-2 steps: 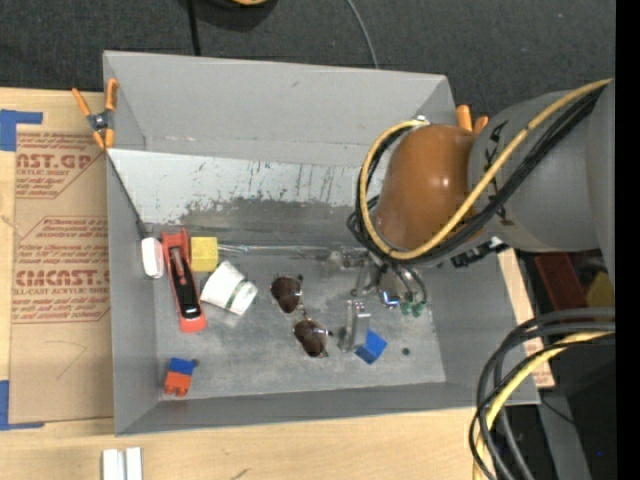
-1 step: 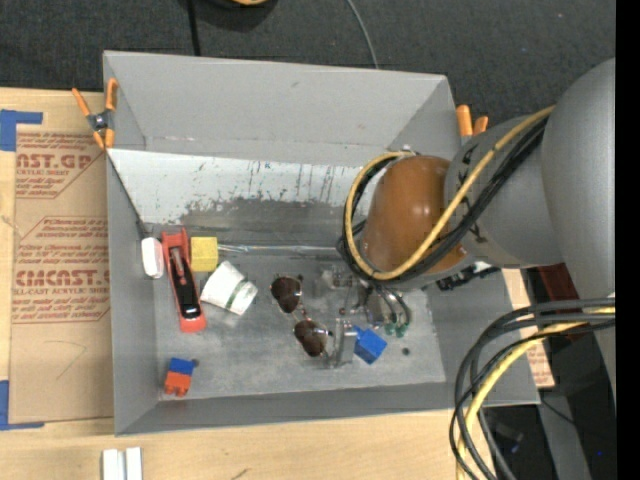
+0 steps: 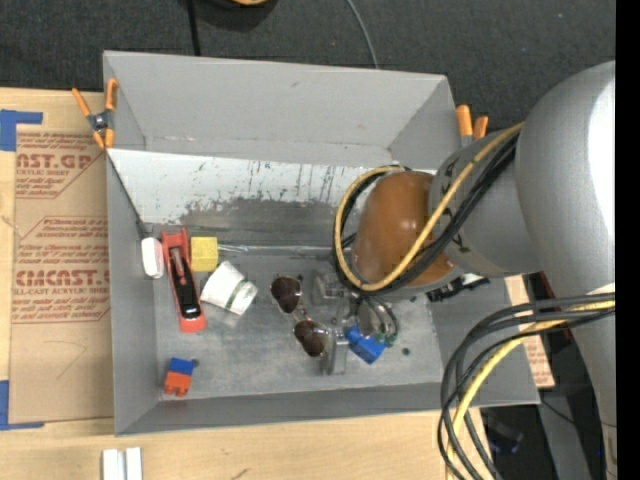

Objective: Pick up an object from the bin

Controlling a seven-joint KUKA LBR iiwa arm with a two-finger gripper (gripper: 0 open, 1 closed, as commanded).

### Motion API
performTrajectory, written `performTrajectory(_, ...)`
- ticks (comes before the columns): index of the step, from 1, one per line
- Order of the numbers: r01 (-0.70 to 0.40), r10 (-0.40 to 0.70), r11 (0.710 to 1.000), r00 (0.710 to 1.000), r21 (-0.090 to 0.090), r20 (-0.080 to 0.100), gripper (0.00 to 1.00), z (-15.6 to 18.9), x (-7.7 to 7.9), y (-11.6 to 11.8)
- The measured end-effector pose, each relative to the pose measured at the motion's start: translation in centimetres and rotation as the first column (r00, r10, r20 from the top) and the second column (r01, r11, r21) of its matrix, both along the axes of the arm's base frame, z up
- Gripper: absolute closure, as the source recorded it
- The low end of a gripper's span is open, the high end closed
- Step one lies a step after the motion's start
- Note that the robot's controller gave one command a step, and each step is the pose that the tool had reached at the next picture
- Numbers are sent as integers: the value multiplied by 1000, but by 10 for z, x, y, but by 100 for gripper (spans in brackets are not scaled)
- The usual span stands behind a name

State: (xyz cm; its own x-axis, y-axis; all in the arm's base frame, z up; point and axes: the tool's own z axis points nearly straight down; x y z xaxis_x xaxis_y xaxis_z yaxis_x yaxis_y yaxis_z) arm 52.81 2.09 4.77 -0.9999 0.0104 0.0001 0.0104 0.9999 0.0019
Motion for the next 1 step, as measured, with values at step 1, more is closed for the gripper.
performTrajectory(1,12,-12,1000,1000,1,3,100,22,-18,-1)
